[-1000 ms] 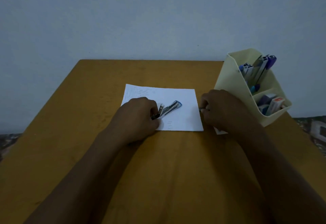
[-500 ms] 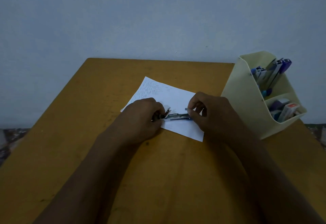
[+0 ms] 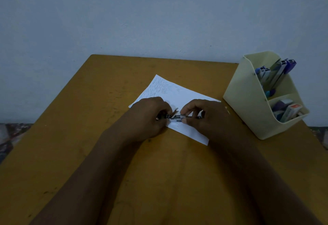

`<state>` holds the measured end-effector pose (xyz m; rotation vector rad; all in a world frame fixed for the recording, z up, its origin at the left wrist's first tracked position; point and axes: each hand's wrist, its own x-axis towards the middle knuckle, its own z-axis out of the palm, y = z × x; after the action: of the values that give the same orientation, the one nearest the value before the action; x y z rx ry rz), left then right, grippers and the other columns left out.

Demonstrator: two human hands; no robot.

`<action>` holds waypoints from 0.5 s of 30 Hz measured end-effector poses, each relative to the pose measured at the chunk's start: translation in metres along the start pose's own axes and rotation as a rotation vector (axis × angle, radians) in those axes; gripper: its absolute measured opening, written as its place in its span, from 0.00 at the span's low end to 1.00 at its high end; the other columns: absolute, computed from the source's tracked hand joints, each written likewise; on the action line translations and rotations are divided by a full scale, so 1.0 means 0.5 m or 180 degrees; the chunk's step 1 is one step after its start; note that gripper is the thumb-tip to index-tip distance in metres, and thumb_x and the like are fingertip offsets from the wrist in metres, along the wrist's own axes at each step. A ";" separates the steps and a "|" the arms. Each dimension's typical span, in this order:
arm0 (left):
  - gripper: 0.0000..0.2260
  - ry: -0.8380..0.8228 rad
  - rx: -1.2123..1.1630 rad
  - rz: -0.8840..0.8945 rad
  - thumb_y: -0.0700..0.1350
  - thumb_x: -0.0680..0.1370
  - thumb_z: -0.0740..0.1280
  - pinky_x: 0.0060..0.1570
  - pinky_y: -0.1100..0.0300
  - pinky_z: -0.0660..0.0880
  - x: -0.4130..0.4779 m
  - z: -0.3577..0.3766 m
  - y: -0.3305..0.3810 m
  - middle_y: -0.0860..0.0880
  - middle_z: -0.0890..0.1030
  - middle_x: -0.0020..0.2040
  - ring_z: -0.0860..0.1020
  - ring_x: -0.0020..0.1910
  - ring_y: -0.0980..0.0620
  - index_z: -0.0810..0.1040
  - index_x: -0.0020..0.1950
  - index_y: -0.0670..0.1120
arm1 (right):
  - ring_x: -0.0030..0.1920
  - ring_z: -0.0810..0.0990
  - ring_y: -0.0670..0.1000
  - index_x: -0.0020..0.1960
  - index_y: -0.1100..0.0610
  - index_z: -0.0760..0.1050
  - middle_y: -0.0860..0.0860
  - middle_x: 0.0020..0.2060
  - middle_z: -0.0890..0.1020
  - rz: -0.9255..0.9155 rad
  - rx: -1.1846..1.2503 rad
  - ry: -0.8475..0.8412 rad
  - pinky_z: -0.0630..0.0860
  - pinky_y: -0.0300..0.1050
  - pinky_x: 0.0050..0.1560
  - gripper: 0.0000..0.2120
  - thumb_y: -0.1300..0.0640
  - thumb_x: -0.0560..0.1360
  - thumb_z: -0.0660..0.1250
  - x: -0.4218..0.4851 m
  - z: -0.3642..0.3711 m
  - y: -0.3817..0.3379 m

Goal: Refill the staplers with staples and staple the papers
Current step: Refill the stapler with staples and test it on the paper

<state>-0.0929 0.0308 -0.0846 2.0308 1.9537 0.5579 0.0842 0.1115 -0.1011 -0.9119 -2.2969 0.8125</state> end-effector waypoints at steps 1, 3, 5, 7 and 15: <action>0.11 0.0001 0.0005 -0.0003 0.43 0.75 0.69 0.52 0.58 0.76 -0.001 0.001 0.000 0.52 0.80 0.54 0.77 0.51 0.55 0.81 0.57 0.49 | 0.39 0.76 0.38 0.43 0.54 0.81 0.47 0.41 0.83 0.0012 -0.0011 0.0015 0.68 0.24 0.39 0.06 0.63 0.68 0.73 0.000 -0.001 -0.001; 0.11 0.0005 0.0023 0.0002 0.44 0.75 0.69 0.51 0.57 0.76 0.000 0.001 0.000 0.52 0.80 0.54 0.77 0.51 0.54 0.80 0.57 0.49 | 0.39 0.76 0.40 0.43 0.54 0.80 0.48 0.42 0.83 0.0015 0.0000 0.0043 0.70 0.26 0.41 0.06 0.63 0.68 0.73 -0.001 -0.002 -0.001; 0.10 0.0002 0.0025 0.0012 0.44 0.75 0.69 0.51 0.57 0.76 0.001 0.002 0.000 0.51 0.80 0.53 0.77 0.50 0.54 0.80 0.57 0.49 | 0.39 0.76 0.41 0.42 0.52 0.79 0.48 0.42 0.83 0.0034 -0.0014 0.0025 0.71 0.27 0.41 0.07 0.63 0.69 0.73 0.000 -0.002 0.000; 0.10 -0.0004 0.0035 0.0022 0.44 0.75 0.69 0.50 0.57 0.76 0.001 0.002 -0.001 0.51 0.80 0.53 0.77 0.50 0.54 0.80 0.57 0.49 | 0.39 0.76 0.41 0.42 0.51 0.79 0.47 0.43 0.83 0.0099 -0.0039 -0.0030 0.71 0.27 0.41 0.07 0.62 0.69 0.73 0.003 0.000 0.002; 0.11 -0.0002 0.0073 0.0036 0.44 0.75 0.70 0.50 0.59 0.75 0.001 0.003 -0.004 0.52 0.80 0.53 0.76 0.50 0.54 0.80 0.57 0.49 | 0.38 0.75 0.40 0.45 0.53 0.80 0.46 0.42 0.81 0.0225 -0.0065 -0.0191 0.69 0.24 0.40 0.06 0.60 0.69 0.73 0.004 0.001 0.001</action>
<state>-0.0938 0.0313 -0.0868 2.0566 1.9582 0.5398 0.0828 0.1134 -0.1014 -0.9952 -2.3399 0.8586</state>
